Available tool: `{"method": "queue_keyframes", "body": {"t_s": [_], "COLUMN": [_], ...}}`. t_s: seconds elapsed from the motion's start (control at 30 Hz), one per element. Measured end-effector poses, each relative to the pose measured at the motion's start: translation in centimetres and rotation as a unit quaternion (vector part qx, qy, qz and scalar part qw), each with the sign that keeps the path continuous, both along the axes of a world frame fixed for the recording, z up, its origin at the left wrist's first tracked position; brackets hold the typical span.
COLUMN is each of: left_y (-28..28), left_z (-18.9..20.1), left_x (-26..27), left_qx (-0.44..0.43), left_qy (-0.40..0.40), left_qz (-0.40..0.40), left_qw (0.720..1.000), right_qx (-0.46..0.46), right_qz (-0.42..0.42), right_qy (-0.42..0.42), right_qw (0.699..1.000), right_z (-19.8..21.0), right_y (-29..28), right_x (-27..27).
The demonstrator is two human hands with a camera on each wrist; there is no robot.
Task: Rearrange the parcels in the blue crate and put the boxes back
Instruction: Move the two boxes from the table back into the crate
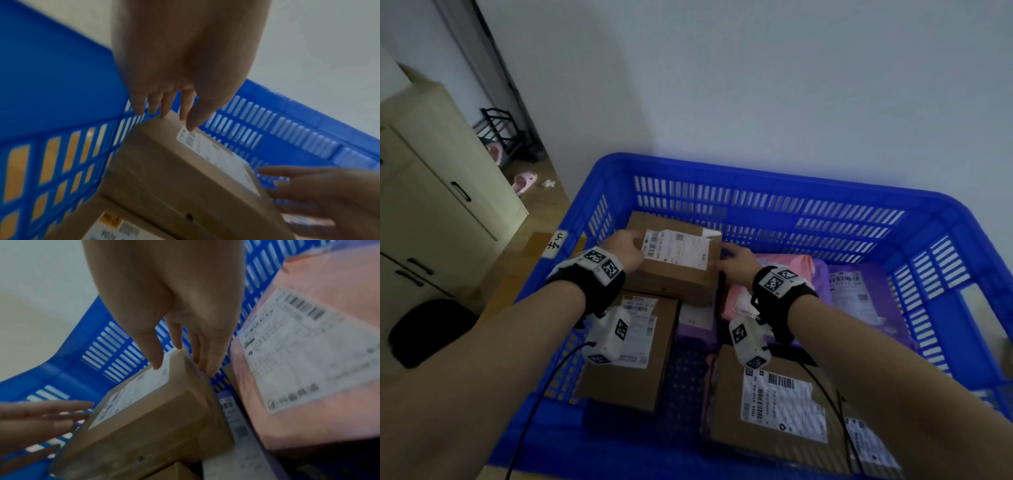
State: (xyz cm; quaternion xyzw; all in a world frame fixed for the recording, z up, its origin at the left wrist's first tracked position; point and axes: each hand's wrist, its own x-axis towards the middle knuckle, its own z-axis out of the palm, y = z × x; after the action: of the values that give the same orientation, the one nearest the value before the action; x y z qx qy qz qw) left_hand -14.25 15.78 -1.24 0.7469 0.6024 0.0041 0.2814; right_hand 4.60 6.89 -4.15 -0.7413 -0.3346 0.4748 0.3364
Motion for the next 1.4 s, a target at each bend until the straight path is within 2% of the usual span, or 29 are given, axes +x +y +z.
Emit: {"method": "queue_keyframes", "body": {"t_s": [0.17, 0.3, 0.43, 0.67, 0.9, 1.07, 1.23, 1.4], "left_y": [-0.1, -1.0, -2.4, -6.5, -14.0, -21.6, -28.6, -34.7], "left_z": [2.1, 2.7, 4.3, 9.3, 13.9, 14.9, 13.9, 11.0], "left_x": [1.8, 4.1, 7.6, 16.8, 28.6, 36.7, 44.1, 50.8], "left_qx": [0.008, 0.041, 0.108, 0.232, 0.260, 0.261, 0.245, 0.200], "left_qy": [0.060, 0.124, 0.087, 0.051, -0.013, -0.036, -0.023, 0.013], "left_qz": [-0.127, -0.213, -0.281, -0.375, -0.446, -0.479, -0.519, -0.546], "left_qw": [0.990, 0.968, 0.950, 0.896, 0.857, 0.837, 0.819, 0.813], "right_qx": [-0.011, -0.018, -0.046, -0.063, -0.088, -0.123, -0.161, -0.181], "right_qz": [0.070, 0.096, 0.107, 0.080, 0.002, -0.059, -0.098, -0.144], "right_qy": [-0.147, -0.270, -0.363, -0.474, -0.530, -0.539, -0.514, -0.458], "right_qw": [0.987, 0.958, 0.924, 0.875, 0.843, 0.831, 0.837, 0.858], "right_z": [3.6, 6.0, 8.5, 13.5, 17.9, 18.9, 17.4, 13.5], "right_y": [-2.0, -3.9, -6.0, -11.6, -20.3, -27.7, -35.2, -42.0], "right_x": [1.2, 3.3, 5.8, 12.1, 20.2, 26.7, 32.7, 38.0]}}
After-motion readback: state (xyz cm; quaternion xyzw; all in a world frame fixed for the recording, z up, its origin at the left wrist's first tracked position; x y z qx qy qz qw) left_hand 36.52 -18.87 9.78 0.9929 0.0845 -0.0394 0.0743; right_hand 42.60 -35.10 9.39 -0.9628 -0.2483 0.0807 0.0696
